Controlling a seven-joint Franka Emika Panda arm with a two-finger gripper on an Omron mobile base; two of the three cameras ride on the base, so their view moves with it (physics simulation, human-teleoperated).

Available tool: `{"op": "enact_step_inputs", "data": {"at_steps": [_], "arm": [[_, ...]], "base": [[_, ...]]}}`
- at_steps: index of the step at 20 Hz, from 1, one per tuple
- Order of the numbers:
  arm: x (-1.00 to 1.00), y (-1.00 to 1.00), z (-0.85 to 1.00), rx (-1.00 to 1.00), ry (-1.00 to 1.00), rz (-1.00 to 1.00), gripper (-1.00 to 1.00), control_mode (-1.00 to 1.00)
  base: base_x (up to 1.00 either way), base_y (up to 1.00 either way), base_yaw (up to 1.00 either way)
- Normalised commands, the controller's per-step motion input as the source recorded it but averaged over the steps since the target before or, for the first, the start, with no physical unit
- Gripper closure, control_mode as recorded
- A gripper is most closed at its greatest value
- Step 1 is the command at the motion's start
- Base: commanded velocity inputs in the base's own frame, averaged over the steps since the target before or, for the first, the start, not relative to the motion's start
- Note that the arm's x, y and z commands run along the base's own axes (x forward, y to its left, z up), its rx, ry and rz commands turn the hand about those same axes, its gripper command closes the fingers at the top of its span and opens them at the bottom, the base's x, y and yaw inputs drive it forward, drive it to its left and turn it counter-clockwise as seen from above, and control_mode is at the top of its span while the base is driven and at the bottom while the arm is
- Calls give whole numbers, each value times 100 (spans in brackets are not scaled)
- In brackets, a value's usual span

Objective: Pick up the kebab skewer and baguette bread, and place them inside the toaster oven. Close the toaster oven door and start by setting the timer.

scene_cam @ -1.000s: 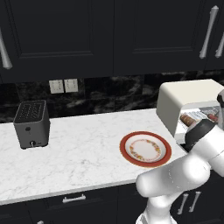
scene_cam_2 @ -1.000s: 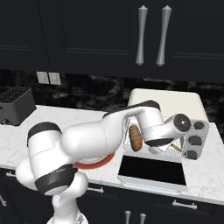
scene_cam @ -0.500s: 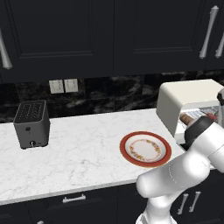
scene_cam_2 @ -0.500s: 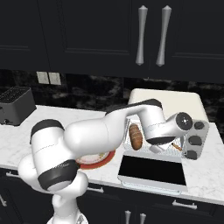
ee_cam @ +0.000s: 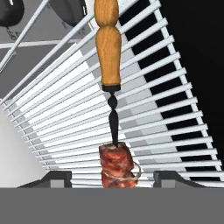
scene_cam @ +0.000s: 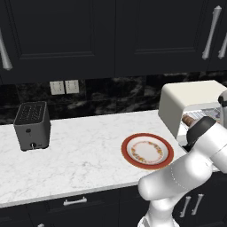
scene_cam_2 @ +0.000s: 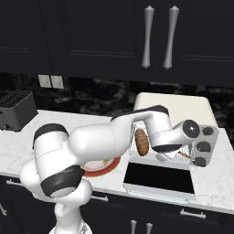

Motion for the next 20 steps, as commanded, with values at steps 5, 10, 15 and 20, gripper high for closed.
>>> {"op": "enact_step_inputs", "data": {"at_steps": [5,10,15,20], "arm": [[0,0,0,0,0,0,-100,-100],[-7,-1,39,0,1,0,-100,-100],[-57,0,45,0,2,2,-100,-100],[-89,0,4,0,3,11,-100,-100]], "base": [[0,0,0],[0,0,0],[0,0,0],[0,0,0]]}}
